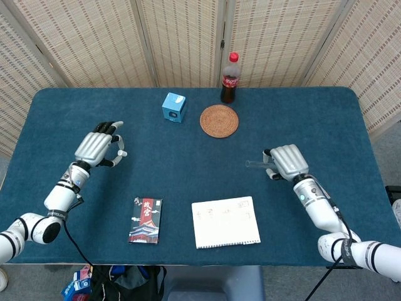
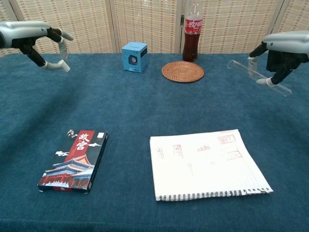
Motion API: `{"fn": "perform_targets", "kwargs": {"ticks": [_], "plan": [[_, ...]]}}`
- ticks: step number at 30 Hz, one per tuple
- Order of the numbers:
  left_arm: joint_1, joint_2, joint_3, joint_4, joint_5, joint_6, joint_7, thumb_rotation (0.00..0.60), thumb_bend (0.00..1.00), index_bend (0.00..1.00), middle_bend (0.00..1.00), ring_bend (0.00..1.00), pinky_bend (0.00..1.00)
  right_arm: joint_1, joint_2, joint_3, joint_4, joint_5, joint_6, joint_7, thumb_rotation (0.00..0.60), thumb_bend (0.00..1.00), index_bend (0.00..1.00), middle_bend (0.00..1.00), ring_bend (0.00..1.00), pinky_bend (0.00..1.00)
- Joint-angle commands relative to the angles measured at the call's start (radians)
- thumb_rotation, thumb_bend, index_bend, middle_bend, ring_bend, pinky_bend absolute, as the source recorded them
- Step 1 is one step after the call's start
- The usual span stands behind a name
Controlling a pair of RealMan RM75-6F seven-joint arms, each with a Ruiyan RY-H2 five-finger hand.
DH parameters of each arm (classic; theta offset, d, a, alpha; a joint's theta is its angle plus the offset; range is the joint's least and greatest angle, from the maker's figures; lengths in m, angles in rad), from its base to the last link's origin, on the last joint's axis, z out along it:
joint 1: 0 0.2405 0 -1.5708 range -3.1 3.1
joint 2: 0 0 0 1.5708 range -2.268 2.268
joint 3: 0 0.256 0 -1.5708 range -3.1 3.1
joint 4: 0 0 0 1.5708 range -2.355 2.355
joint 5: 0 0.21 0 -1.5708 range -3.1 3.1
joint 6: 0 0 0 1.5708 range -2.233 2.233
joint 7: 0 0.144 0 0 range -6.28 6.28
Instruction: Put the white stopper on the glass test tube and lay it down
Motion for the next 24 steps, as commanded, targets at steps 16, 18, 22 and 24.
{"fn": "perform_targets", "kwargs": {"ticks": [16, 18, 22, 24], "plan": [[0.042, 0.297, -0.103, -0.484, 0.031, 0.137, 0.019, 0.600, 0.43, 0.56, 0.02, 0.00, 0.00, 0.050, -0.218, 0.110, 0.060, -0.215, 0.021, 0.348, 0.600, 0.62, 0.87, 1.00, 1.00, 1.00], [0.040, 0.308, -0.112, -0.520, 0.027, 0.148, 0.030, 0.600, 0.43, 0.56, 0.02, 0.00, 0.00, 0.057, -0.242, 0.115, 0.070, -0.229, 0.028, 0.366, 0.600, 0.62, 0.87, 1.00, 1.00, 1.00], [0.029, 0.320, -0.123, -0.568, 0.021, 0.153, 0.044, 0.600, 0.44, 0.56, 0.02, 0.00, 0.00, 0.069, -0.277, 0.123, 0.082, -0.247, 0.037, 0.385, 0.600, 0.62, 0.87, 1.00, 1.00, 1.00], [0.020, 0.321, -0.121, -0.585, 0.025, 0.146, 0.061, 0.600, 0.44, 0.56, 0.02, 0.00, 0.00, 0.076, -0.291, 0.129, 0.086, -0.252, 0.037, 0.394, 0.600, 0.62, 0.87, 1.00, 1.00, 1.00]]}}
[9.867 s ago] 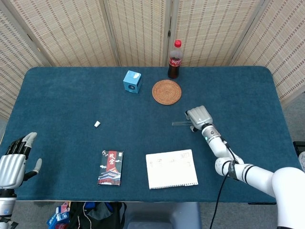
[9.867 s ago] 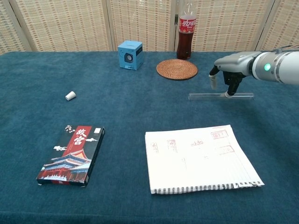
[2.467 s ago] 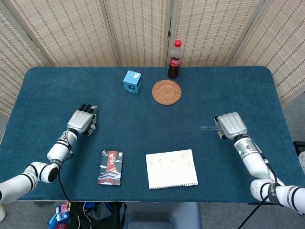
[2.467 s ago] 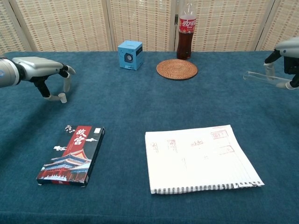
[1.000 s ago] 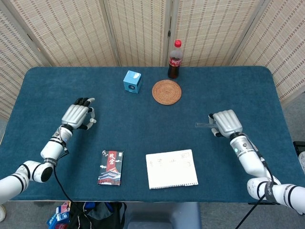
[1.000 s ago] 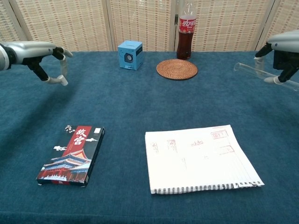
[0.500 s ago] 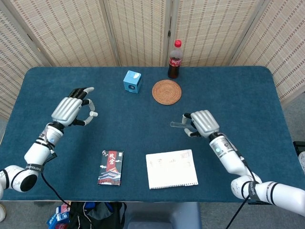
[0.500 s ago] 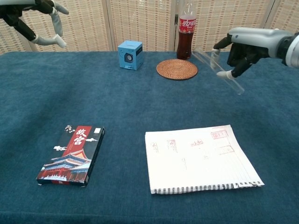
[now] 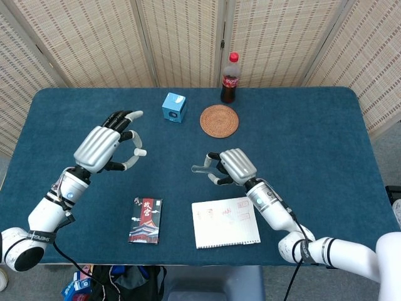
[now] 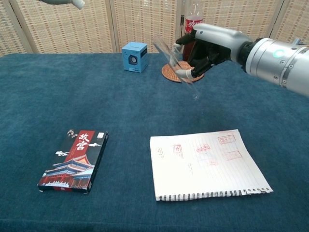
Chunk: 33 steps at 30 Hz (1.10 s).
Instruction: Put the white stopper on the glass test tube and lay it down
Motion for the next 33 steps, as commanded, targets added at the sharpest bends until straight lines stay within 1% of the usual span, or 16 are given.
{"fn": "perform_targets", "kwargs": {"ticks": [1, 5, 14, 22, 33], "plan": [[-0.015, 0.005, -0.001, -0.024, 0.003, -0.006, 0.026, 0.600, 0.44, 0.56, 0.02, 0.00, 0.00, 0.012, -0.019, 0.009, 0.007, -0.009, 0.003, 0.014, 0.600, 0.62, 0.87, 1.00, 1.00, 1.00], [-0.038, -0.002, 0.002, -0.044, 0.006, -0.010, 0.080, 0.600, 0.44, 0.56, 0.02, 0.00, 0.00, 0.025, -0.041, 0.022, 0.016, -0.014, 0.005, 0.028, 0.600, 0.62, 0.87, 1.00, 1.00, 1.00], [-0.080, -0.024, 0.007, -0.070, -0.025, -0.016, 0.167, 0.600, 0.44, 0.56, 0.02, 0.00, 0.00, 0.046, -0.076, 0.040, 0.043, -0.011, 0.002, 0.055, 0.600, 0.62, 0.87, 1.00, 1.00, 1.00], [-0.105, -0.052, 0.015, -0.072, -0.039, -0.008, 0.220, 0.600, 0.44, 0.56, 0.02, 0.00, 0.00, 0.062, -0.102, 0.050, 0.063, -0.009, -0.001, 0.068, 0.600, 0.62, 0.87, 1.00, 1.00, 1.00], [-0.125, -0.084, 0.022, -0.075, -0.057, 0.008, 0.257, 0.600, 0.44, 0.56, 0.02, 0.00, 0.00, 0.071, -0.118, 0.060, 0.067, 0.001, 0.006, 0.068, 0.600, 0.62, 0.87, 1.00, 1.00, 1.00]]}}
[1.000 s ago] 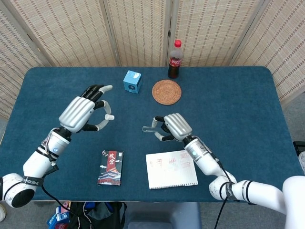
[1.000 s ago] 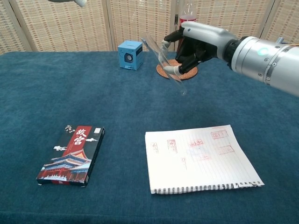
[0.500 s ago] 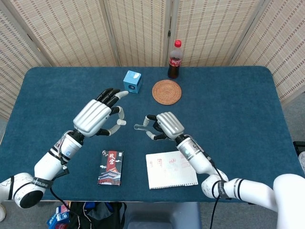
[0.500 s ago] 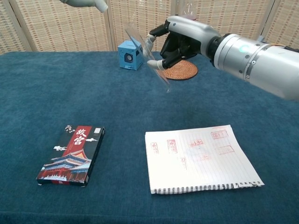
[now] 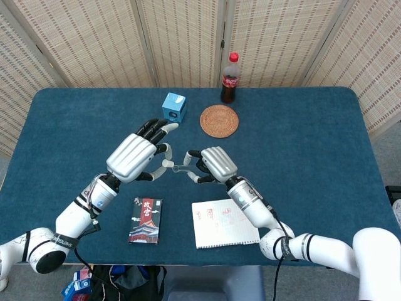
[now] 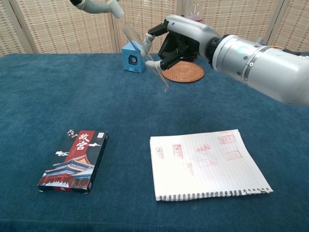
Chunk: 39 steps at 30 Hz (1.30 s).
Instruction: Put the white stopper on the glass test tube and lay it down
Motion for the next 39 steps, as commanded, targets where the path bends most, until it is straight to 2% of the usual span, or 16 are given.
{"fn": "perform_targets", "kwargs": {"ticks": [1, 39], "plan": [[-0.003, -0.005, 0.002, -0.001, -0.002, 0.006, 0.008, 0.600, 0.44, 0.56, 0.02, 0.00, 0.00, 0.000, -0.002, 0.002, -0.001, 0.002, 0.003, -0.001, 0.600, 0.62, 0.87, 1.00, 1.00, 1.00], [-0.028, -0.036, 0.027, 0.010, -0.015, 0.018, 0.048, 0.600, 0.44, 0.56, 0.02, 0.00, 0.00, 0.004, -0.011, 0.001, -0.001, 0.008, 0.005, 0.006, 0.600, 0.62, 0.88, 1.00, 1.00, 1.00]]}}
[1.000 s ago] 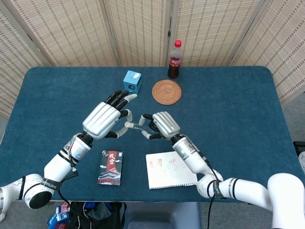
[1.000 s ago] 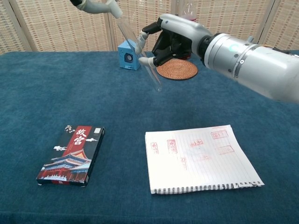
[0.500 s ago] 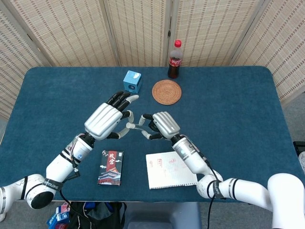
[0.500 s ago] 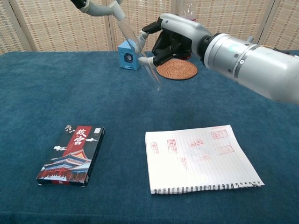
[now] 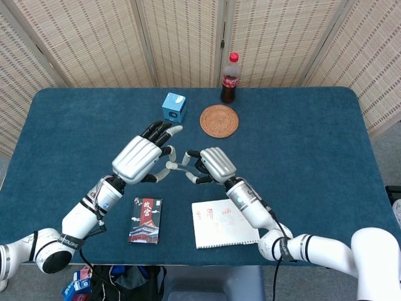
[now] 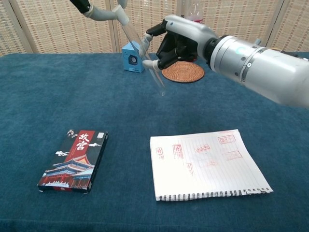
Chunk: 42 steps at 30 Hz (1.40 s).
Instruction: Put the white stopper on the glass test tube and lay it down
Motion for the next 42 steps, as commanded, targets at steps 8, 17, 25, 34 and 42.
{"fn": "perform_targets", "kwargs": {"ticks": [8, 17, 25, 34, 42], "plan": [[-0.005, -0.008, 0.006, 0.004, -0.001, -0.002, 0.008, 0.600, 0.44, 0.56, 0.02, 0.00, 0.00, 0.002, -0.002, 0.001, -0.004, -0.003, 0.001, 0.004, 0.600, 0.62, 0.88, 1.00, 1.00, 1.00], [-0.012, -0.021, 0.012, 0.008, -0.008, -0.005, 0.018, 0.600, 0.44, 0.56, 0.02, 0.00, 0.00, 0.004, -0.003, 0.005, -0.009, -0.001, 0.000, 0.009, 0.600, 0.62, 0.88, 1.00, 1.00, 1.00], [-0.017, -0.031, 0.012, 0.010, -0.013, -0.006, 0.017, 0.600, 0.44, 0.56, 0.02, 0.00, 0.00, 0.006, -0.004, 0.005, -0.010, -0.006, 0.002, 0.015, 0.600, 0.62, 0.89, 1.00, 1.00, 1.00], [-0.019, -0.032, 0.020, 0.016, -0.027, -0.015, 0.022, 0.600, 0.44, 0.42, 0.02, 0.00, 0.00, 0.008, 0.003, -0.001, -0.007, -0.001, -0.011, 0.005, 0.600, 0.62, 0.89, 1.00, 1.00, 1.00], [-0.015, 0.008, 0.032, 0.010, -0.087, -0.047, 0.019, 0.600, 0.39, 0.00, 0.00, 0.00, 0.00, 0.036, 0.107, -0.022, -0.044, 0.086, -0.116, -0.164, 0.600, 0.62, 0.90, 1.00, 1.00, 1.00]]}}
